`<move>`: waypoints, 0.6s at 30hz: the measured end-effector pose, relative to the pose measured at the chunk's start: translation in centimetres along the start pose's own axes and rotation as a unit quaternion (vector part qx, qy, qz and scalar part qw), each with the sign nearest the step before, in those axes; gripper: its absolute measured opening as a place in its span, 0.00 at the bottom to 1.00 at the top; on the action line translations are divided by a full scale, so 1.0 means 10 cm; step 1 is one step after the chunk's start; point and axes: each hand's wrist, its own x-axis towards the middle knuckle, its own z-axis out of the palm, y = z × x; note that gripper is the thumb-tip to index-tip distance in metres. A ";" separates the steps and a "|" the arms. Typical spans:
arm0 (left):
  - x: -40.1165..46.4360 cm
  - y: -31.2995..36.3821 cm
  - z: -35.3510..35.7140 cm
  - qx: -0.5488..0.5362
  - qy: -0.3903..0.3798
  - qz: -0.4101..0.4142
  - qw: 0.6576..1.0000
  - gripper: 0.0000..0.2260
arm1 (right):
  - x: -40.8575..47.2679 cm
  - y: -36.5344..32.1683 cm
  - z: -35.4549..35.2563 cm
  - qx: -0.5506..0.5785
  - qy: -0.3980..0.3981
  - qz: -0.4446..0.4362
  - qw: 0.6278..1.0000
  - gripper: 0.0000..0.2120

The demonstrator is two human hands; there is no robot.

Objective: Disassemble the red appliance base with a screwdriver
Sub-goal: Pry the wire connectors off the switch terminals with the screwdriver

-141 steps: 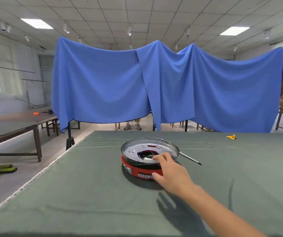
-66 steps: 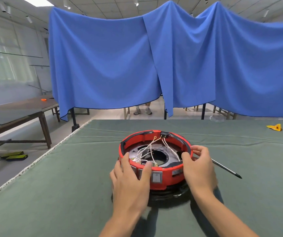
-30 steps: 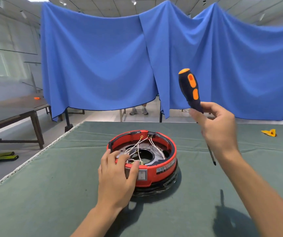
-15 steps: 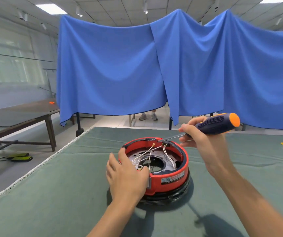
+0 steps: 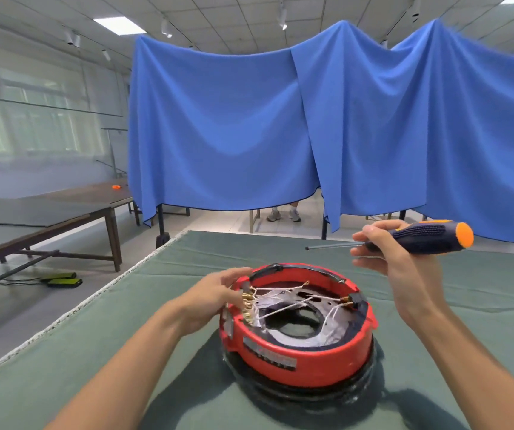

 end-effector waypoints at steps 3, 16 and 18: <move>-0.01 0.02 -0.28 0.019 -0.008 -0.005 1.000 0.31 | 0.02 -0.02 -0.02 0.032 -0.017 0.007 0.999 0.06; 0.14 -0.10 0.06 0.430 0.127 0.006 0.894 0.13 | -0.07 0.07 0.16 0.051 -0.022 0.000 0.998 0.09; 0.17 0.01 0.04 0.374 0.021 -0.001 0.927 0.15 | -0.07 0.09 0.15 0.060 -0.021 -0.005 0.998 0.10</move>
